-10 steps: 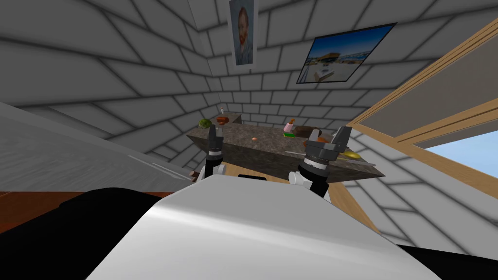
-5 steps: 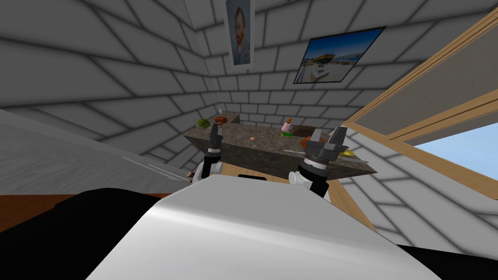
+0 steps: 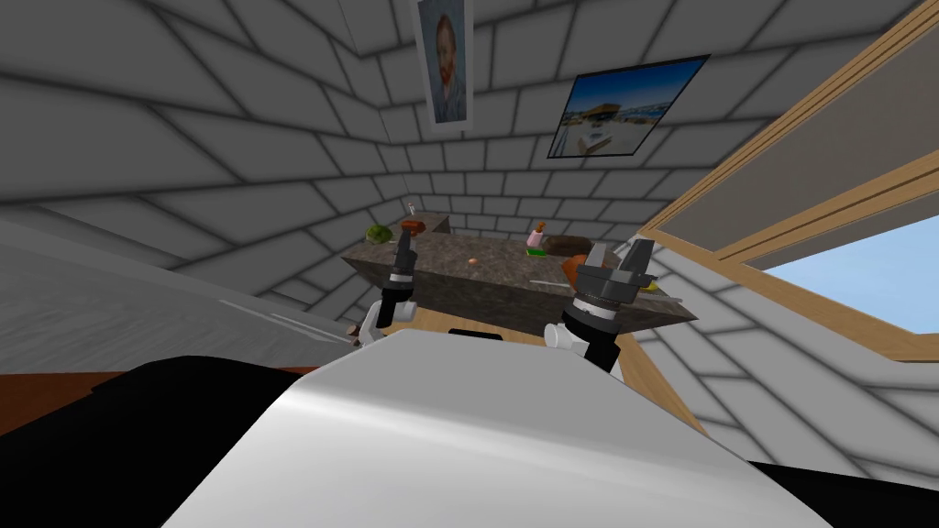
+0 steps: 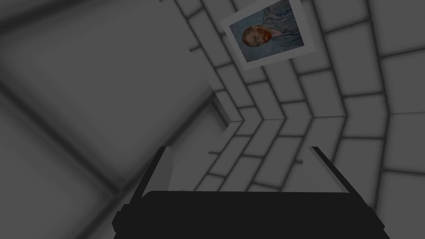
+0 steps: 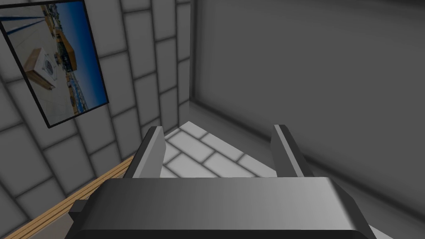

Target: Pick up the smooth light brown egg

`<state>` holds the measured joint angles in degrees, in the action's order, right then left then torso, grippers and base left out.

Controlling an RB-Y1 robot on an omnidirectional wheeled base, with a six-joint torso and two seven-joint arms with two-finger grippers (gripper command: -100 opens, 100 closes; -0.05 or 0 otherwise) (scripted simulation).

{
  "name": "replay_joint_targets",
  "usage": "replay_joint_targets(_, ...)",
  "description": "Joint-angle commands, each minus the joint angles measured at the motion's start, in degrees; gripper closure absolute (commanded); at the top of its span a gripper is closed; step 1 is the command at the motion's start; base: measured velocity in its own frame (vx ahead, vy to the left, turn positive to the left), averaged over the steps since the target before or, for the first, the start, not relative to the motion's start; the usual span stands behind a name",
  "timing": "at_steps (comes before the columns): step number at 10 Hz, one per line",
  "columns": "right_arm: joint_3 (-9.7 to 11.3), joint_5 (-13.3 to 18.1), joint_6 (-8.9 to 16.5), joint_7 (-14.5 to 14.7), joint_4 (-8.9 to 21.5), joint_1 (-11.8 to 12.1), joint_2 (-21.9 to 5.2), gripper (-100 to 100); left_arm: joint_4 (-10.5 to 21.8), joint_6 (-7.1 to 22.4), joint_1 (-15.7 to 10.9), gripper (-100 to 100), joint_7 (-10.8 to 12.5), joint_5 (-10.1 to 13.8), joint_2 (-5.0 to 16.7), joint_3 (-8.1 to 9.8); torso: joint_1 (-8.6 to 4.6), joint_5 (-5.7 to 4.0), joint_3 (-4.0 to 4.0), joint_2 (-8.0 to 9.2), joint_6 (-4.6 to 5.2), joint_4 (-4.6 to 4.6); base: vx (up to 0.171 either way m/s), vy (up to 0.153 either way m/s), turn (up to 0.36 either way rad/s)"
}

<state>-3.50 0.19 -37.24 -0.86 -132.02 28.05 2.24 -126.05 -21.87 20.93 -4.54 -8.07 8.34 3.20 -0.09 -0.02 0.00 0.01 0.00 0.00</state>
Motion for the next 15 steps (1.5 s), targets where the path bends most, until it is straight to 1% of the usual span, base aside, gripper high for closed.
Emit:
replay_joint_targets(1, 0.0, 0.0, 0.0, 0.0, 0.0, 0.0, 0.0, 0, 0.3, 2.9, -1.5, -100, -0.1, -0.2, 0.6, 1.65, 0.0, 0.0, 0.0, 0.0, 0.0, 0.0, -0.006, -0.026, -0.065)
replay_joint_targets(2, 0.0, 0.0, 0.0, 0.0, 0.0, 0.0, 0.0, 0, 0.3, 3.1, -1.5, -100, -0.1, -0.2, 0.6, 1.65, 0.0, 0.0, 0.0, 0.0, 0.01, 0.0, -0.005, -0.025, -0.026)
replay_joint_targets(3, 0.0, 0.0, 0.0, 0.0, 0.0, 0.0, 0.0, 0, 0.6, 5.3, -2.7, -100, -0.2, -0.4, 0.9, 3.1, 0.0, 0.0, 0.01, 0.01, -0.01, 0.0, 0.0, -0.036, -0.046)
replay_joint_targets(4, 0.0, 0.0, 0.0, 0.0, 0.0, 0.0, 0.0, 0, 0.6, 5.7, -2.7, -100, -0.2, -0.4, 0.9, 3.1, -0.03, -0.01, 0.0, 0.0, 0.0, 0.0, -0.004, -0.031, -0.03)
replay_joint_targets(5, 0.0, 0.0, 0.0, 0.0, 0.0, 0.0, 0.0, 0, 0.9, 7.9, -3.9, -100, -0.3, -0.6, 1.2, 4.59, -0.02, 0.0, 0.0, 0.0, 0.0, 0.0, -0.01, -0.033, -0.069)
replay_joint_targets(6, 0.0, 0.0, 0.0, 0.0, 0.0, 0.0, 0.0, 0, 0.9, 8.5, -3.9, -100, -0.3, -0.6, 1.2, 4.59, -0.03, -0.01, 0.01, 0.02, 0.01, 0.0, -0.007, -0.027, -0.026)
replay_joint_targets(7, 0.0, 0.0, 0.0, 0.0, 0.0, 0.0, 0.0, 0, 1.2, 11.1, -5.2, -100, -0.4, -0.8, 1.3, 6.11, -0.01, 0.0, 0.01, 0.02, -0.01, 0.0, -0.005, -0.034, -0.053)
replay_joint_targets(8, 0.0, 0.0, 0.0, 0.0, 0.0, 0.0, 0.0, 0, 1.6, 12.8, -6.6, -100, -0.5, -1.0, 1.4, 7.62, -0.03, 0.0, 0.01, 0.01, 0.0, 0.0, -0.003, -0.052, -0.094)
replay_joint_targets(9, 0.0, 0.0, 0.0, 0.0, 0.0, 0.0, 0.0, 0, 1.6, 14.2, -6.6, -100, -0.5, -1.0, 1.4, 7.62, -0.09, -0.02, 0.0, 0.0, 0.01, 0.0, -0.001, -0.041, -0.026)
replay_joint_targets(10, 0.0, 0.0, 0.0, 0.0, 0.0, 0.0, 0.0, 0, 2.0, 15.7, -7.9, -100, -0.6, -1.1, 1.4, 9.1, -0.06, -0.01, 0.0, 0.0, -0.01, 0.0, -0.001, -0.038, -0.05)
replay_joint_targets(11, 0.0, 0.0, 0.0, 0.0, 0.0, 0.0, 0.0, 0, 2.0, 17.1, -7.9, -100, -0.6, -1.1, 1.4, 9.1, -0.05, -0.01, 0.0, 0.0, 0.0, 0.0, 0.001, -0.029, -0.032)
replay_joint_targets(12, 0.0, 0.0, 0.0, 0.0, 0.0, 0.0, 0.0, 0, 2.4, 19.2, -9.3, -100, -0.7, -1.3, 1.4, 10.52, -0.01, -0.01, 0.0, -0.01, -0.01, 0.0, 0.007, -0.04, -0.064)
replay_joint_targets(13, 0.0, 0.0, 0.0, 0.0, 0.0, 0.0, 0.0, 0, 2.4, 20.2, -9.3, -100, -0.7, -1.3, 1.4, 10.52, -0.05, -0.01, -0.02, -0.03, 0.0, -0.01, 0.005, -0.033, -0.024)
replay_joint_targets(14, 0.0, 0.0, 0.0, 0.0, 0.0, 0.0, 0.0, 0, 2.9, 21.8, -10.6, -100, -0.7, -1.5, 1.4, 11.86, -0.03, -0.01, -0.02, -0.02, -0.01, -0.01, 0.004, -0.044, -0.055)
replay_joint_targets(15, 0.0, 0.0, 0.0, 0.0, 0.0, 0.0, 0.0, 0, 2.9, 23.3, -10.6, -100, -0.7, -1.5, 1.4, 11.86, -0.06, -0.01, -0.01, -0.02, 0.0, -0.01, 0.003, -0.037, -0.022)
